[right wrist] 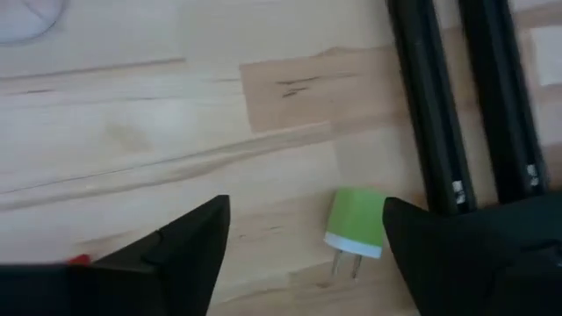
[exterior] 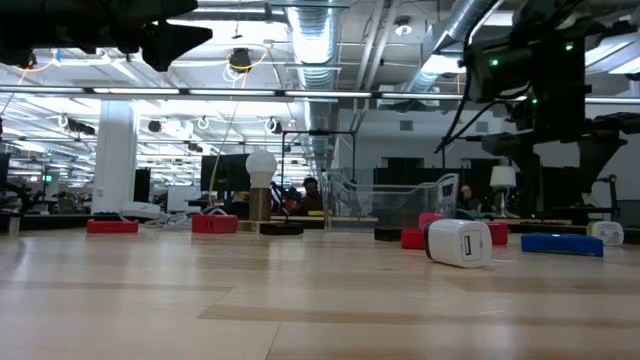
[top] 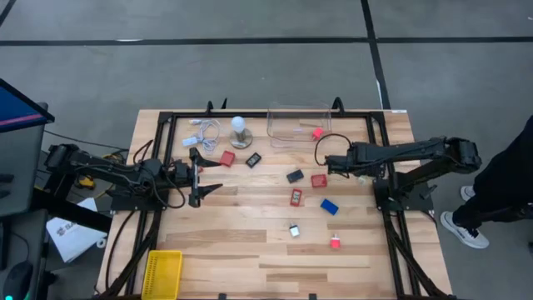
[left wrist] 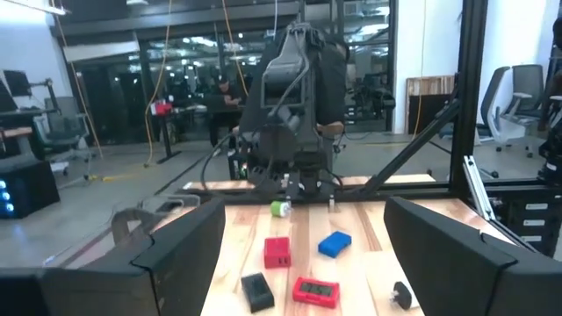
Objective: Pick & Place Office items
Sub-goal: Put the green charger adapter into the transparent bin
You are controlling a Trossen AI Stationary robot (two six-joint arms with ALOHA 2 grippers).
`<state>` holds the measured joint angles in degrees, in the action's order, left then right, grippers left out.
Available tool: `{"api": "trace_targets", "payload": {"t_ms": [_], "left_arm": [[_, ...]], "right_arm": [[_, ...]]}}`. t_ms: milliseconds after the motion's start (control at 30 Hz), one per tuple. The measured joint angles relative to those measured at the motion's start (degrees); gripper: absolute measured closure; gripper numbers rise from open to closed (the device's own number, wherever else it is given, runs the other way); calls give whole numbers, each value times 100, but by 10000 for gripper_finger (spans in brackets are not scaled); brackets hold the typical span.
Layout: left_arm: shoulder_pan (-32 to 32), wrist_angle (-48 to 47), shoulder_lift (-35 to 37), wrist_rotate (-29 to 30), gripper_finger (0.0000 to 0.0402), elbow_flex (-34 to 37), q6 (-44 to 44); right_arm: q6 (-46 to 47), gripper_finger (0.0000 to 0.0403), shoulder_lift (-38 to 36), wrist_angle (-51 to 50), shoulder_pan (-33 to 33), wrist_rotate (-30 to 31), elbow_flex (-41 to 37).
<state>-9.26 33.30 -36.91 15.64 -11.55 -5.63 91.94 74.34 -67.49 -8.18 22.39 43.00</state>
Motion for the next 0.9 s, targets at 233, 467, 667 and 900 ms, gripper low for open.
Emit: {"api": "trace_targets", "payload": {"t_ms": [233, 467, 667, 900], "left_arm": [[0, 8, 0, -110, 92, -108, -49], [0, -3, 0, -138, 92, -129, -57], [0, -34, 0, -149, 92, -129, -57], [0, -141, 0, -149, 92, -129, -29]], "right_arm": [[-293, 108, 301, -89, -444, -323, -2], [-786, 108, 1229, -17, -829, -592, -4], [-1005, 108, 1619, 192, -921, -667, -4], [-937, 108, 1480, 374, -819, -910, -392]]}}
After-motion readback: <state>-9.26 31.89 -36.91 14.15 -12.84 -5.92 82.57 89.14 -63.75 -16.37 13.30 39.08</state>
